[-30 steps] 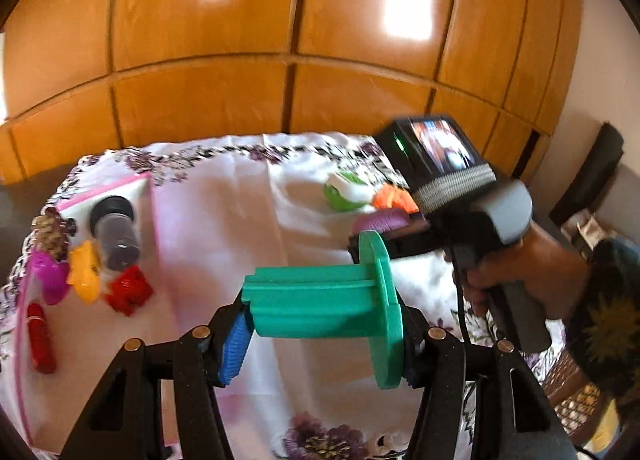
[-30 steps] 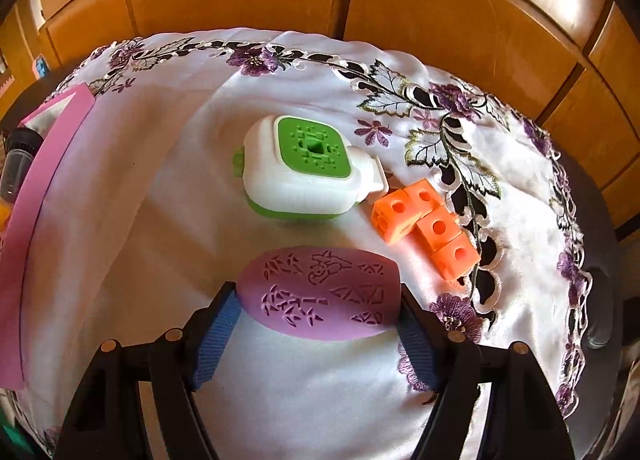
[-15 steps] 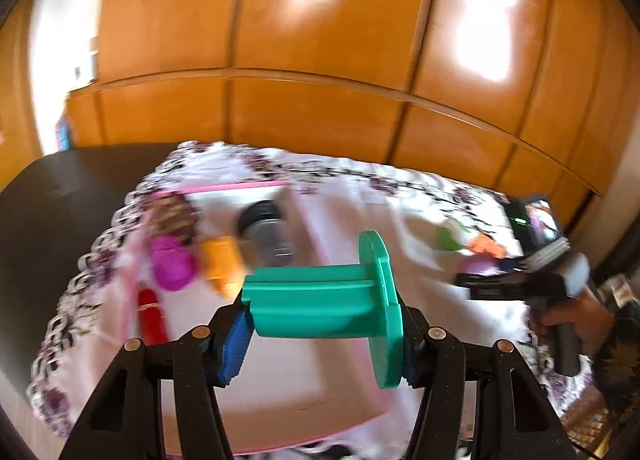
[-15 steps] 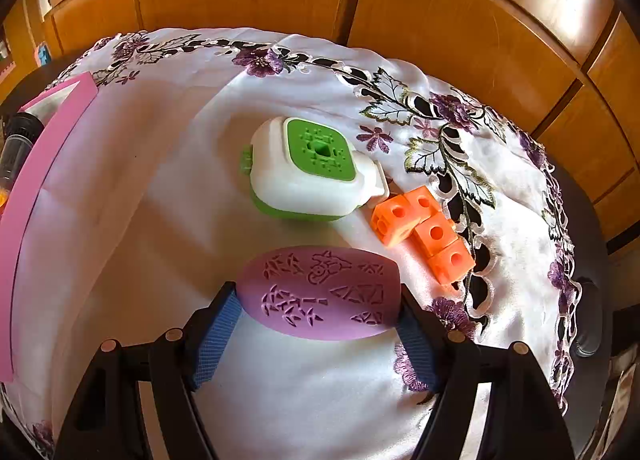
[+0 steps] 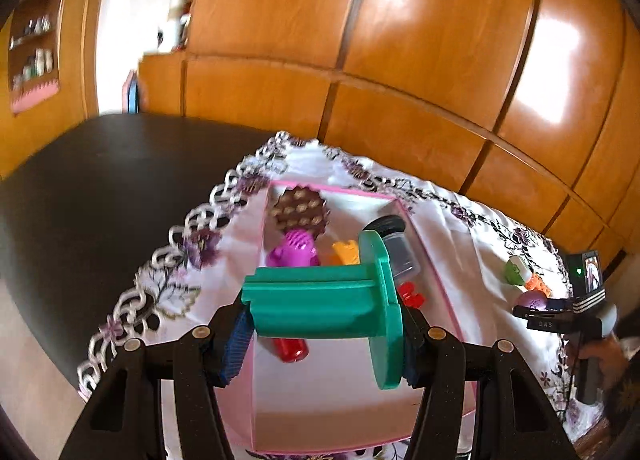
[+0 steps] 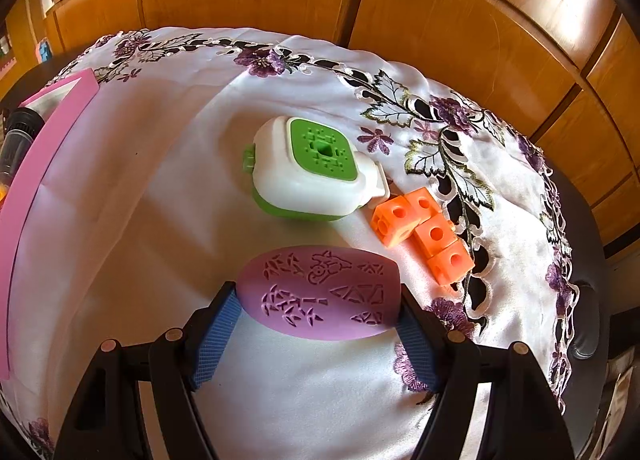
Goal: Organize rigid objects
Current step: 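Lower the green spool into the tray and open the left gripper while the right holds the purple oval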
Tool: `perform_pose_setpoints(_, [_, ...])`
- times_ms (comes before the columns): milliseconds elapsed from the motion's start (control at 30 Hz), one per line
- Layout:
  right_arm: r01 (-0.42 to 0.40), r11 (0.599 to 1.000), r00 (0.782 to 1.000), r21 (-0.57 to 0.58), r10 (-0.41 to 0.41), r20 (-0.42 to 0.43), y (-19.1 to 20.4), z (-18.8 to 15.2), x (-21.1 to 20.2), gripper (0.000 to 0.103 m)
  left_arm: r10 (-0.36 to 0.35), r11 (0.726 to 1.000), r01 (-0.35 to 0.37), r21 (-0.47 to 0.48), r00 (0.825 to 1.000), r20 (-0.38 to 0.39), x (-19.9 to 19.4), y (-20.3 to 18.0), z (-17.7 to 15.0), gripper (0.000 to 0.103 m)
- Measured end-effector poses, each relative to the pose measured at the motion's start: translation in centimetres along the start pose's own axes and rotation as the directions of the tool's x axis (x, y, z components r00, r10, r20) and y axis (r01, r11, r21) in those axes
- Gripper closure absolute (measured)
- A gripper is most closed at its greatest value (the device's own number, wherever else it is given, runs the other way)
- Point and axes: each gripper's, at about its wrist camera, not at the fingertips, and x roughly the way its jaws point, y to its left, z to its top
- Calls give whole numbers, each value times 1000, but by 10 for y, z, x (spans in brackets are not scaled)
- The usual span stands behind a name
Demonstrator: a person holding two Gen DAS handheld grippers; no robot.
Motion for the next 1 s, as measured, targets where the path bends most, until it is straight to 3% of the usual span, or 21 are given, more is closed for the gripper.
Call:
perform_pose_setpoints(200, [-5,1000,1000,6,5,-2,-1,0,0,26,-11,1000,11,-3,994,-110,34,-1,-9,43])
perform_pose_setpoints(400, [-4,1000,1000,6,4,-2,0,0,1,26,53,996,-40,82,985,-162,79,-13,3,43])
perform_pose_setpoints(467, [-4,1000,1000,5,4,-2,0,1,1,26,112,988,-94,121,982,-151,90,-16,6,43])
perform_pose_setpoints(633, [-1,1000,1000,-1,1,-1,0,1,1,26,114,990,-98,105,981,-155,96,-14,9,34])
perform_pose_setpoints(767, [3,1000,1000,-7,-3,0,0,1,0,26,103,990,-90,107,988,-119,83,-14,7,27])
perform_pose_setpoints(1000, [11,1000,1000,-15,-11,4,1,0,-1,26,132,989,-128,70,990,-52,50,-9,2,27])
